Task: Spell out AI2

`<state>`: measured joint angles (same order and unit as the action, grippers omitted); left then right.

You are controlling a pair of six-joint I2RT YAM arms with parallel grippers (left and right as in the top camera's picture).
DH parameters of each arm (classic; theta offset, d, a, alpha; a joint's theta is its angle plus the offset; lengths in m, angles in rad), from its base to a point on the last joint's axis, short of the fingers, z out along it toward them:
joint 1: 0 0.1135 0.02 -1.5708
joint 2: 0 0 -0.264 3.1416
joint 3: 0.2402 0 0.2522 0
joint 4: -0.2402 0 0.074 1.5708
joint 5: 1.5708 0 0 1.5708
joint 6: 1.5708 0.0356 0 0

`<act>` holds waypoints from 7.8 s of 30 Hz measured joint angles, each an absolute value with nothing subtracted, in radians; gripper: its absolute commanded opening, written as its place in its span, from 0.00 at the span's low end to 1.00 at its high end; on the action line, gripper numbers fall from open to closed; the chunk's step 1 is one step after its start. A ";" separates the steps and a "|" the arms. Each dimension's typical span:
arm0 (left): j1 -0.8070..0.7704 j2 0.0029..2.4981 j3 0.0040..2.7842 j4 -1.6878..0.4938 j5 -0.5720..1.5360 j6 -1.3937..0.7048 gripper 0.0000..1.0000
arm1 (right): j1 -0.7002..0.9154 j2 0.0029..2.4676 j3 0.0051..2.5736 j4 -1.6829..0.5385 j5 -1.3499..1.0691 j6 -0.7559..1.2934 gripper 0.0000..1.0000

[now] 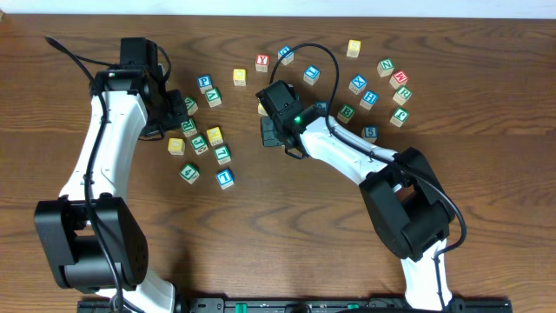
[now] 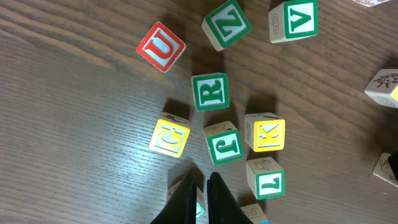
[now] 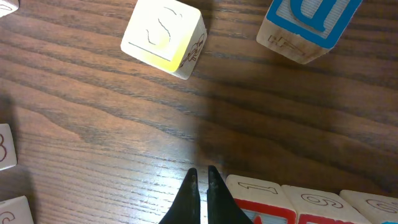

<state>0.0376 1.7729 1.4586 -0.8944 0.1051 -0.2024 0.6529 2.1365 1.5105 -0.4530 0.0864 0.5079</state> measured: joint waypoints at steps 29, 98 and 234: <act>0.038 1.773 1.459 -0.894 0.105 -0.202 0.08 | 0.554 2.062 1.535 -0.565 0.208 0.590 0.01; 0.038 1.773 1.459 -0.894 0.105 -0.202 0.08 | 0.387 2.099 1.528 -0.722 0.107 0.581 0.01; 0.046 1.437 1.459 -1.100 0.099 -0.144 0.98 | 0.353 1.147 1.528 -1.062 0.220 0.405 0.99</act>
